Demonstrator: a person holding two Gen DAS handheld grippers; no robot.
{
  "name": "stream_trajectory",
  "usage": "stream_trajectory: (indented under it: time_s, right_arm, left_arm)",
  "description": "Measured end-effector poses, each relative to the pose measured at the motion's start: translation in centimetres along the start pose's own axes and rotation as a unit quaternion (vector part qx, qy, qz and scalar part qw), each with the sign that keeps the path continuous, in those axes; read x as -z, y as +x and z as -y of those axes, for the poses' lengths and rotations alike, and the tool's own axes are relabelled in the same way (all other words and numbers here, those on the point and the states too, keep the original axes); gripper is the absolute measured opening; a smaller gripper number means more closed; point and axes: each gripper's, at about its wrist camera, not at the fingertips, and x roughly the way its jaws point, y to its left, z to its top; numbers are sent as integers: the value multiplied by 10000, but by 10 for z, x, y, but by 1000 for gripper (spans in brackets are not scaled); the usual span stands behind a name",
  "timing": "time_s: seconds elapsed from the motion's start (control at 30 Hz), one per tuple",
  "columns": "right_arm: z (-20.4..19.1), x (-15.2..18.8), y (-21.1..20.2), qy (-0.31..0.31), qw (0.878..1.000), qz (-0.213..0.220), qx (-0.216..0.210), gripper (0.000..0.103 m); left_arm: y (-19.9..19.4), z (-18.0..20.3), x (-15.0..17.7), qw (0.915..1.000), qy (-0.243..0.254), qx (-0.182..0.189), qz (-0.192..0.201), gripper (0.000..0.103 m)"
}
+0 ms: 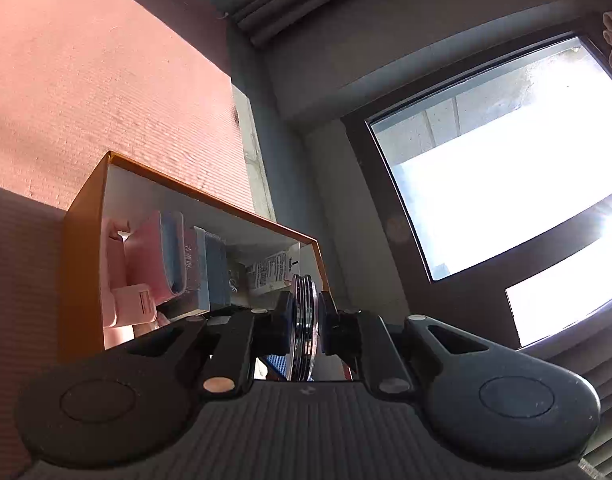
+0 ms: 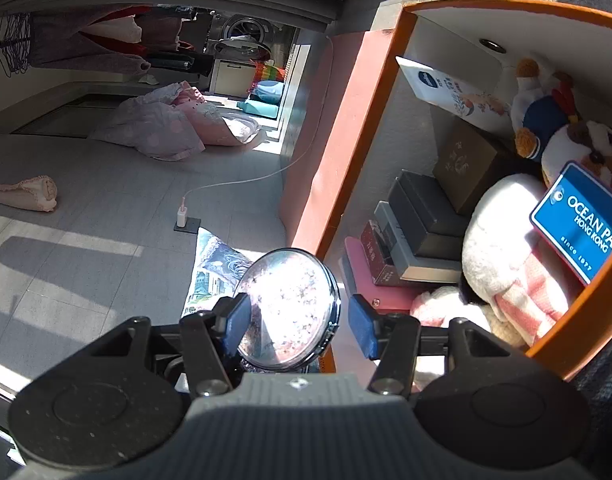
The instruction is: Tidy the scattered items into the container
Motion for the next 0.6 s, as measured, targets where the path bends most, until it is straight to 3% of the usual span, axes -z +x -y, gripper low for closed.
stream_trajectory:
  time_s: [0.3, 0.6]
  right_arm:
    - [0, -1, -4, -32, 9998, 100, 193, 36]
    - [-8, -1, -12, -461, 9973, 464, 329, 17]
  left_arm:
    - [-2, -7, -2, 9998, 2, -192, 76, 15]
    - [1, -12, -4, 9971, 49, -765, 23, 18]
